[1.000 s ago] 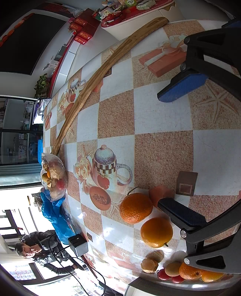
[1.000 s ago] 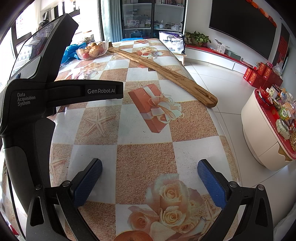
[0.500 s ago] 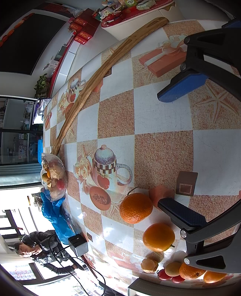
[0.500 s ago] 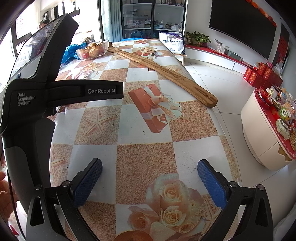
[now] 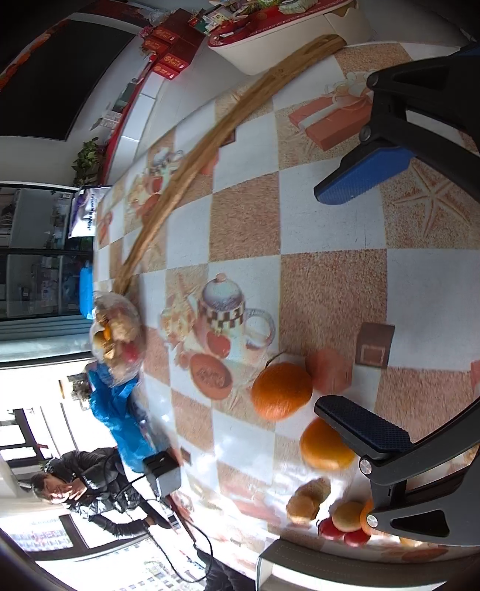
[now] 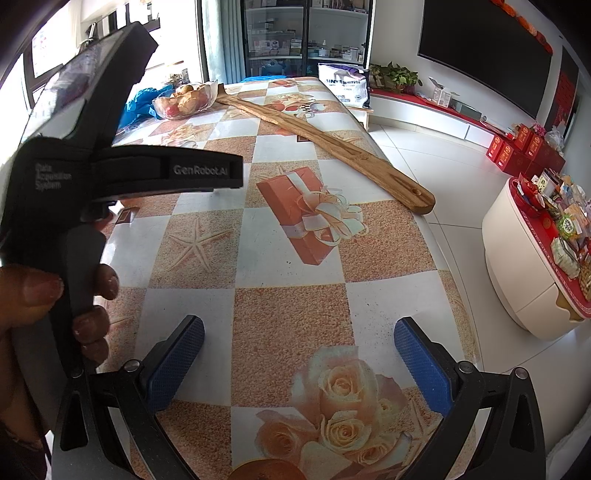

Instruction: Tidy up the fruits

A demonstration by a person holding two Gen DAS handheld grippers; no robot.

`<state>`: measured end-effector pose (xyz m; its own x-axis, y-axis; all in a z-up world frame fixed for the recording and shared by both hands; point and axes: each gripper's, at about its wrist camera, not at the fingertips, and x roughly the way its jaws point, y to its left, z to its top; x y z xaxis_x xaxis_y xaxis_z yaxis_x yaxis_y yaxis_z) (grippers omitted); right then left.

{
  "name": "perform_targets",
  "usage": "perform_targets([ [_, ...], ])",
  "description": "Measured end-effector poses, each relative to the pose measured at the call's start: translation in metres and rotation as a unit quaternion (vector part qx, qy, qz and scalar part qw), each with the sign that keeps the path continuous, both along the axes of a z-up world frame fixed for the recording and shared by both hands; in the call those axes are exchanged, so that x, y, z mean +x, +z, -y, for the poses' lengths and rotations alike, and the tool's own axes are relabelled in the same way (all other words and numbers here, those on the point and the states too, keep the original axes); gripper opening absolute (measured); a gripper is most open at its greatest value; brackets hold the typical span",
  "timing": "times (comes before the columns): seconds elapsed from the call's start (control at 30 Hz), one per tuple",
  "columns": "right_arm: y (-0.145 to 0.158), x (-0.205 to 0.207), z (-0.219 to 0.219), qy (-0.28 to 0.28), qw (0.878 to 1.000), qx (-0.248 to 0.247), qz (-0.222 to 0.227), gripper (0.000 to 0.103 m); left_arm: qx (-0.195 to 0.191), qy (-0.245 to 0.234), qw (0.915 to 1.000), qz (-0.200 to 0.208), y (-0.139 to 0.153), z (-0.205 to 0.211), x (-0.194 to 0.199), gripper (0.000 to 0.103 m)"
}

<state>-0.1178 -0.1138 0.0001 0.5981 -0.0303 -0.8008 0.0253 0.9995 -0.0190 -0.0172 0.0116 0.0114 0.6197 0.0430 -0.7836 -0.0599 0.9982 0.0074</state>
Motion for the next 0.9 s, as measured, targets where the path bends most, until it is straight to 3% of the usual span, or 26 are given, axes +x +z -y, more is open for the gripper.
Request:
perform_targets([
  [0.1, 0.000, 0.000, 0.000, 0.000, 1.000, 0.000, 0.000, 0.103, -0.010, -0.014, 0.9988, 0.047, 0.033, -0.016, -0.028, 0.103],
  [0.17, 0.000, 0.000, 0.000, 0.000, 1.000, 0.000, 0.000, 0.103, -0.010, -0.028, 0.9980, 0.056, 0.049, -0.032, -0.043, 0.103],
  [0.3, -0.001, 0.002, 0.000, 0.001, 1.000, -0.001, -0.002, 0.103, -0.018, -0.022, 0.9959, 0.086, 0.060, -0.084, -0.087, 0.103],
  [0.47, 0.000, 0.005, -0.003, 0.000, 1.000, -0.002, -0.006, 0.103, -0.030, 0.031, 0.9980, 0.046, 0.048, -0.156, -0.129, 0.103],
  [0.57, 0.003, 0.012, -0.007, 0.001, 1.000, 0.004, -0.024, 0.103, 0.003, 0.059, 0.9978, 0.029, 0.044, -0.176, -0.146, 0.103],
  [0.7, 0.017, 0.005, -0.033, 0.075, 0.993, 0.082, -0.024, 0.103, -0.016, 0.053, 0.9985, 0.005, 0.023, -0.181, -0.143, 0.103],
  [0.9, 0.030, -0.015, -0.082, 0.175, 0.981, 0.081, -0.021, 0.103, 0.001, 0.026, 0.9996, -0.006, 0.003, -0.164, -0.126, 0.103],
])
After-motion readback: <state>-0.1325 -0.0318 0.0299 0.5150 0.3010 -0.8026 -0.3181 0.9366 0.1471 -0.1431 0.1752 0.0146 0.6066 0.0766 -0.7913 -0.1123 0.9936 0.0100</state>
